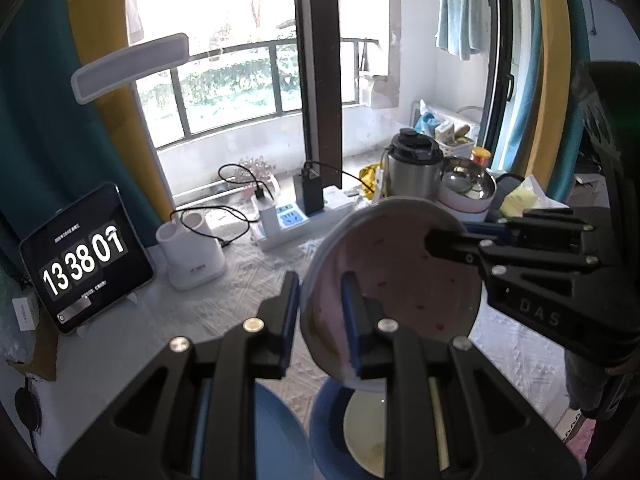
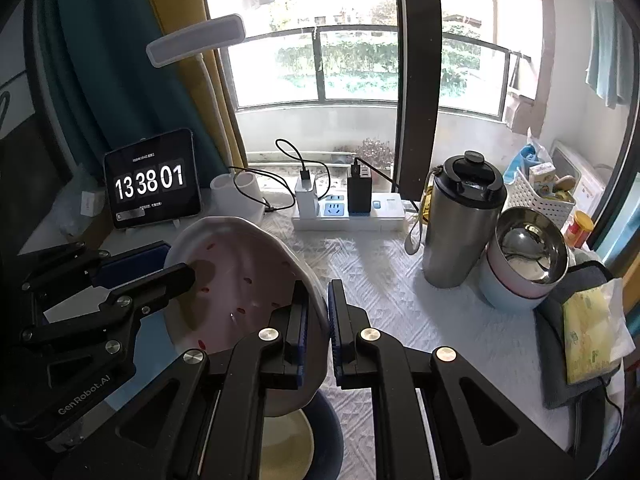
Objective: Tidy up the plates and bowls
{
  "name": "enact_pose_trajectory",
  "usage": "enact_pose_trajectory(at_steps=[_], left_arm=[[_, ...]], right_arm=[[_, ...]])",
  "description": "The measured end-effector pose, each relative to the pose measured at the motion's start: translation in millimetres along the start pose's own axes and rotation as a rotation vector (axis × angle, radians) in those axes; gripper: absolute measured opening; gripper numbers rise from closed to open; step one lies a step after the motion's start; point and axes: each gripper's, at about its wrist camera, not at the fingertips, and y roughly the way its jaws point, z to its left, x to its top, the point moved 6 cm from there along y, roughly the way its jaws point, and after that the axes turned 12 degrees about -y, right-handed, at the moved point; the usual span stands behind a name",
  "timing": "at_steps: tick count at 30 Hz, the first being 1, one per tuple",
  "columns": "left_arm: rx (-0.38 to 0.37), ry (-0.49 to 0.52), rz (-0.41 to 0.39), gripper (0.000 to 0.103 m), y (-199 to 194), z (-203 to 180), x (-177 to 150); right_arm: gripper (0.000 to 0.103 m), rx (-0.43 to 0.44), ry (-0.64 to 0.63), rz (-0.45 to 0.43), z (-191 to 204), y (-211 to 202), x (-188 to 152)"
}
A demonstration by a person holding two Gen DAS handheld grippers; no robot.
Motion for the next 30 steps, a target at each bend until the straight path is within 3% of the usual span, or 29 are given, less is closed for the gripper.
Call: enact_pose_trajectory(at_steps=[30], left_arm=[[-0.005,0.003,0.035,0.022,-25.4,-13.1,-48.9]], right_arm=[[0.011,0.014,0.024,0.026,20.2,-21.6,-49.6]])
